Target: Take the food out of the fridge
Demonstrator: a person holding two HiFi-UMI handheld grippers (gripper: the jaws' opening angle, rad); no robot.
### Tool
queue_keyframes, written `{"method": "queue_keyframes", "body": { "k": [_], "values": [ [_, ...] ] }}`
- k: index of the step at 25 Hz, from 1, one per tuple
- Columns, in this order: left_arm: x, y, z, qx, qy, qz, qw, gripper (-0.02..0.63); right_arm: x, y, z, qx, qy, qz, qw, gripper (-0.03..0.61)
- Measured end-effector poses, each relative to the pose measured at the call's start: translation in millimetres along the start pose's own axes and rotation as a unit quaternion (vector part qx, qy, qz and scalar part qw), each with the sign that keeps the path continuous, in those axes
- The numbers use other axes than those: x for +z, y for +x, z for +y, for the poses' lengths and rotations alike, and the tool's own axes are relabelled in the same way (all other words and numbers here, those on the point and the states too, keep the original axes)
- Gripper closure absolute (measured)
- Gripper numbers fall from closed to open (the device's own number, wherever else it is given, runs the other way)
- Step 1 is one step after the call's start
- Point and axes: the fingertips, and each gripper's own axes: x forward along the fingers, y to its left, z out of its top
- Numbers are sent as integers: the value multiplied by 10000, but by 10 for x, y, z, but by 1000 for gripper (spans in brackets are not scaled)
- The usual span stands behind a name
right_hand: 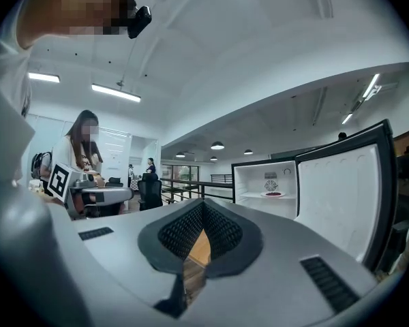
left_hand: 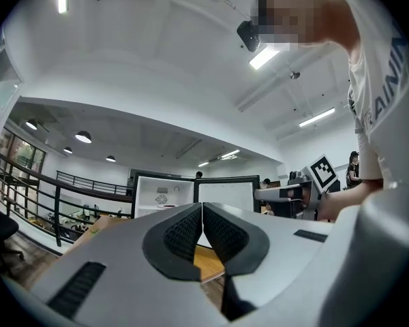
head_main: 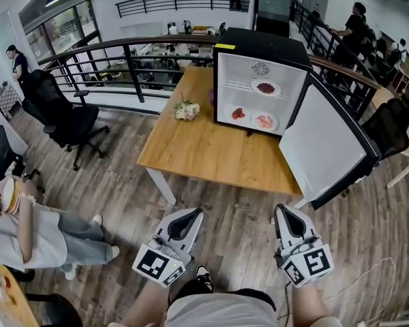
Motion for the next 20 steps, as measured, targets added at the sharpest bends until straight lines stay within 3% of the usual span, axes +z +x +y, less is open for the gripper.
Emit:
{"method": "queue_keyframes", "body": {
  "k": [4,11,20],
  "values": [
    [-45,89,449,-96,-74,36,9999,601,-2,399,88,-81,6,50,10000,560],
    [-76,446,862,-269,-218,20,9994,601,40,904,-76,-202,-59,146,9997,560],
    [-176,1359,1131,-243,-123,127,9995,601,-24,1461,-830,-105,66,-19,9999,560]
  ]
}}
